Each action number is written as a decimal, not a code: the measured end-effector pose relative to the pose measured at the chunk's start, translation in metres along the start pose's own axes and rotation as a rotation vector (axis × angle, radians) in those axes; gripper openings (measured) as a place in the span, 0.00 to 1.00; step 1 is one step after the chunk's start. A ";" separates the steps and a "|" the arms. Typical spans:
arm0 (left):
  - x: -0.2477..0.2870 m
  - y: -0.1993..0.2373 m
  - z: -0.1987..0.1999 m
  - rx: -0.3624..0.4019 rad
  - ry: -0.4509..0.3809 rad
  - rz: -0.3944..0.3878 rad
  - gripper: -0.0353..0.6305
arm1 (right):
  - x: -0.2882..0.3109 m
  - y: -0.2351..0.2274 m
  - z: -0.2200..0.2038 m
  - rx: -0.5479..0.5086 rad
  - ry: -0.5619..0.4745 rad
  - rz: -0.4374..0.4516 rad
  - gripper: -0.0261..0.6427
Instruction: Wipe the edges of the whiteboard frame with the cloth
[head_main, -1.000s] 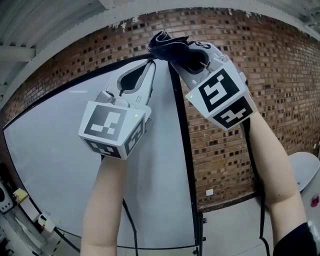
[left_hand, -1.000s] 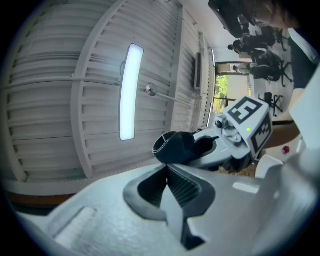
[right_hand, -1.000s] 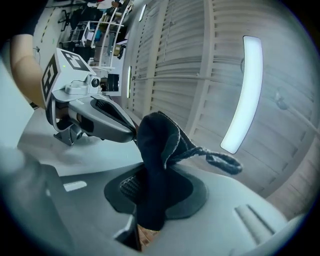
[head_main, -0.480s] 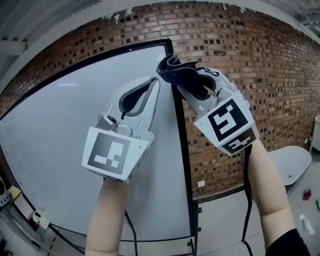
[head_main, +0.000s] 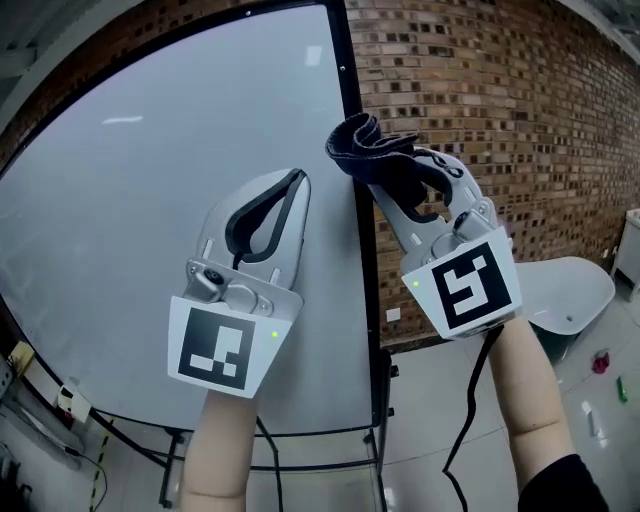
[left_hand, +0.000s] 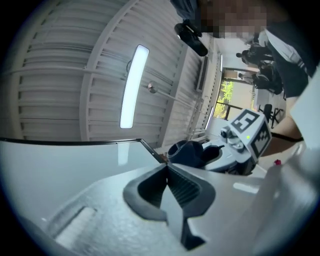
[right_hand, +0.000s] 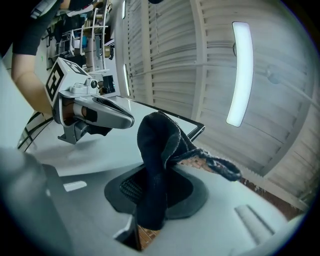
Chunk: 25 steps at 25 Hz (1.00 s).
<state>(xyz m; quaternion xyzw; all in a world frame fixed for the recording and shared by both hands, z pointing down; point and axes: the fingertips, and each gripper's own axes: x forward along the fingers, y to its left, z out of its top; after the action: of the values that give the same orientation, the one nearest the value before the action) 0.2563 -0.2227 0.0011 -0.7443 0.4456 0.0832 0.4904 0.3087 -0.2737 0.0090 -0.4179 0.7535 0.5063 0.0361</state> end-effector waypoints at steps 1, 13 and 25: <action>-0.001 -0.003 -0.002 -0.004 -0.004 0.003 0.06 | -0.003 0.005 -0.004 0.001 -0.001 -0.005 0.16; -0.047 -0.070 -0.048 -0.135 0.104 -0.046 0.06 | -0.053 0.092 -0.057 0.037 0.096 0.000 0.16; -0.116 -0.129 -0.109 -0.244 0.281 -0.043 0.06 | -0.099 0.168 -0.104 0.188 0.188 0.076 0.16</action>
<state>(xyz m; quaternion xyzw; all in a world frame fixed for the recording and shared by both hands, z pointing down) 0.2498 -0.2271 0.2055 -0.8120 0.4803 0.0213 0.3311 0.2988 -0.2745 0.2297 -0.4296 0.8128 0.3931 -0.0148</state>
